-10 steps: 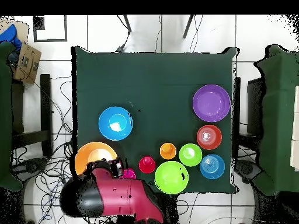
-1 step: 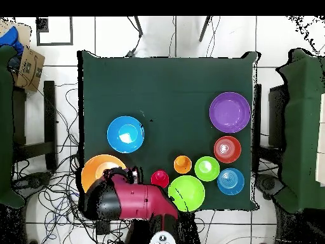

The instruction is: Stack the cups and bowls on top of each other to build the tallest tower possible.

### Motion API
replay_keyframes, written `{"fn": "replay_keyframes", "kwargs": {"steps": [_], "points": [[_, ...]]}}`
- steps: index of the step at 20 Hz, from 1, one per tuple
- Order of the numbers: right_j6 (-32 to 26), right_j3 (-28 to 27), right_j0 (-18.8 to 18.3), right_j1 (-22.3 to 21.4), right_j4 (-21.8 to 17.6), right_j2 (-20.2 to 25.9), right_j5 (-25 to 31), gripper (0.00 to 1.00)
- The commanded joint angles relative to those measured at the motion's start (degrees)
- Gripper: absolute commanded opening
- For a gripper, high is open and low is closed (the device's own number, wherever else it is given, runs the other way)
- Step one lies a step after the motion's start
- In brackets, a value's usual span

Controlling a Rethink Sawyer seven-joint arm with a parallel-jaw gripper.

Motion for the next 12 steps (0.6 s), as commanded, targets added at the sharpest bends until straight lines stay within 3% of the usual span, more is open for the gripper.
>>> {"fn": "replay_keyframes", "kwargs": {"steps": [1,7,12], "points": [[6.84,-7.13,-0.3,15.59,-2.98,1.37,-7.15,1.0],[6.38,-8.1,-1.91,17.86,-2.17,2.51,-7.58,1.0],[6.35,-10.29,0.28,15.16,-0.62,-0.2,-1.42,1.0]]}}
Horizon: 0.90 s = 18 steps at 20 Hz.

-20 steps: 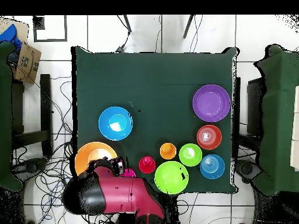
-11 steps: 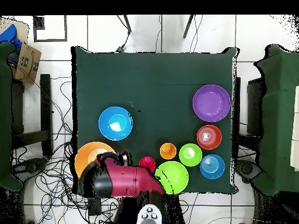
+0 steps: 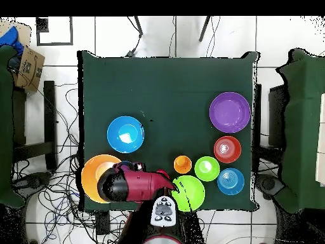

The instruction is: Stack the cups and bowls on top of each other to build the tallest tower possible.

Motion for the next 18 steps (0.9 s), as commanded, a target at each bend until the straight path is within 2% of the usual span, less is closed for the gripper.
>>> {"fn": "replay_keyframes", "kwargs": {"steps": [1,7,12,18], "points": [[6.16,-6.22,0.72,1.45,-0.57,0.04,4.81,1.0],[6.32,-8.33,0.96,-1.9,1.24,-0.31,13.25,1.0],[6.26,-11.3,2.47,-6.13,1.04,-1.2,23.9,1.0],[8.0,-11.36,2.99,-5.72,0.77,-1.03,23.53,1.0]]}}
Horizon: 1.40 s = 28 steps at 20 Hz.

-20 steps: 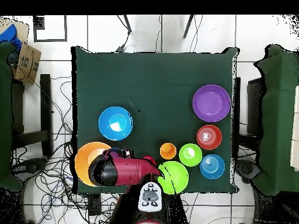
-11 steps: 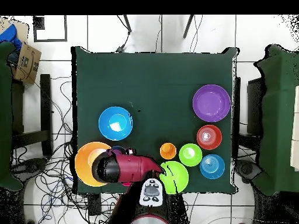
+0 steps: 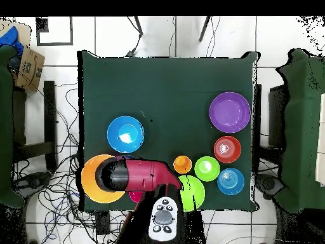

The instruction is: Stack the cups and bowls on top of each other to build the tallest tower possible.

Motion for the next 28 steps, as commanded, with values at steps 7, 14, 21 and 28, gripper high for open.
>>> {"fn": "replay_keyframes", "kwargs": {"steps": [7,14,21,28], "points": [[8.99,-2.64,0.33,1.14,0.8,2.94,1.82,1.0],[9.86,-3.69,0.04,2.11,2.2,4.08,0.13,1.0],[9.11,-2.66,-0.96,2.75,2.13,4.68,-2.99,1.0],[7.0,-3.2,-2.61,2.35,1.61,5.44,-1.28,1.0]]}}
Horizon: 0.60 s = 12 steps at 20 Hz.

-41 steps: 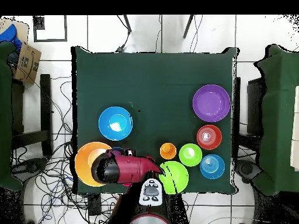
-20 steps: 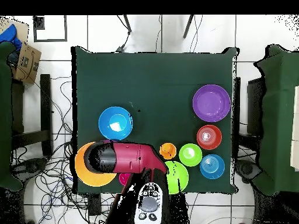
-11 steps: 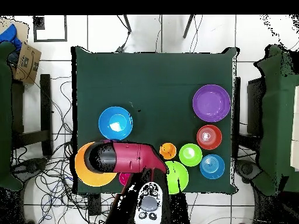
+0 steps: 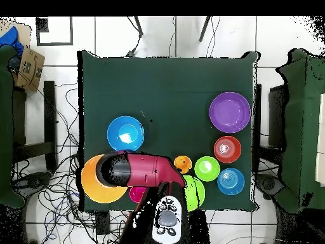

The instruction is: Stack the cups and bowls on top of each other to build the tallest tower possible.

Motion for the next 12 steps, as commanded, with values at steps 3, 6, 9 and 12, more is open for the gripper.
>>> {"fn": "replay_keyframes", "kwargs": {"steps": [3,6,9,12], "points": [[6.55,-1.31,-2.0,2.61,0.67,5.65,-1.28,1.0],[6.23,-1.52,-2.82,3.19,0.79,6.37,-1.66,1.0],[5.8,-0.9,-4.03,3.69,0.88,7.53,-2.81,1.0],[5.27,-1.13,-4.52,3.54,0.31,7.7,-2.47,1.0]]}}
